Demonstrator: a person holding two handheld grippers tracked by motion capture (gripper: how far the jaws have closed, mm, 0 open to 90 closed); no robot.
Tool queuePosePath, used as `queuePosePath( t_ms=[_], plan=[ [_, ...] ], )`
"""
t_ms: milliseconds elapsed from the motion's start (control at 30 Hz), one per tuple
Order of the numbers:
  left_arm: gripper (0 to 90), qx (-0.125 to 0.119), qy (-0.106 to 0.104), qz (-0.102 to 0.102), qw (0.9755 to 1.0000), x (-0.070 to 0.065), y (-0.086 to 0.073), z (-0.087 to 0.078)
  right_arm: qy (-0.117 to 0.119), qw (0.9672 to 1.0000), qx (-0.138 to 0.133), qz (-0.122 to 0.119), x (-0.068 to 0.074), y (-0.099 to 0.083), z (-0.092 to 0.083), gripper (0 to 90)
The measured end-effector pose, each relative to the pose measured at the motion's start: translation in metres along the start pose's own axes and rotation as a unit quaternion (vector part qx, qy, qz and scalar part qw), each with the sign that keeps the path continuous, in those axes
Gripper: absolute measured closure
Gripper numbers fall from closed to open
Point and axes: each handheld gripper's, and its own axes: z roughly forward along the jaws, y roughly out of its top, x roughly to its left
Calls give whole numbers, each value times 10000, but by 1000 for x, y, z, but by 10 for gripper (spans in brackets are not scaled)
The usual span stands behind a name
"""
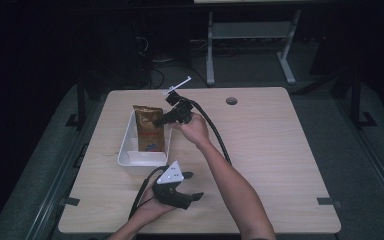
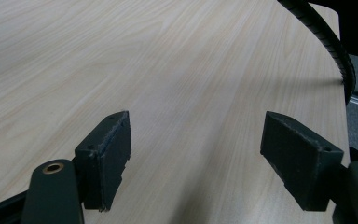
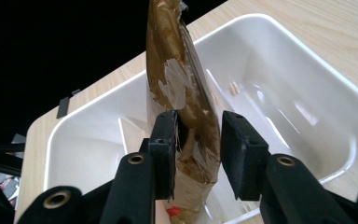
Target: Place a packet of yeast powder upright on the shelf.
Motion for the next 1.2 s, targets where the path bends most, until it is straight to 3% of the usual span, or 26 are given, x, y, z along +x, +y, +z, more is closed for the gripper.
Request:
queuePosePath(
  t_ms=[367, 1200],
  plan=[
    [242, 34, -5, -16, 10000, 1, -1, 1, 84, 10000, -44, 31, -2, -9, -13, 576],
    [240, 113, -30, -13, 9999, 1, -2, 4, 103, 9997, -238, 43, -2, -35, -58, 537]
  ],
)
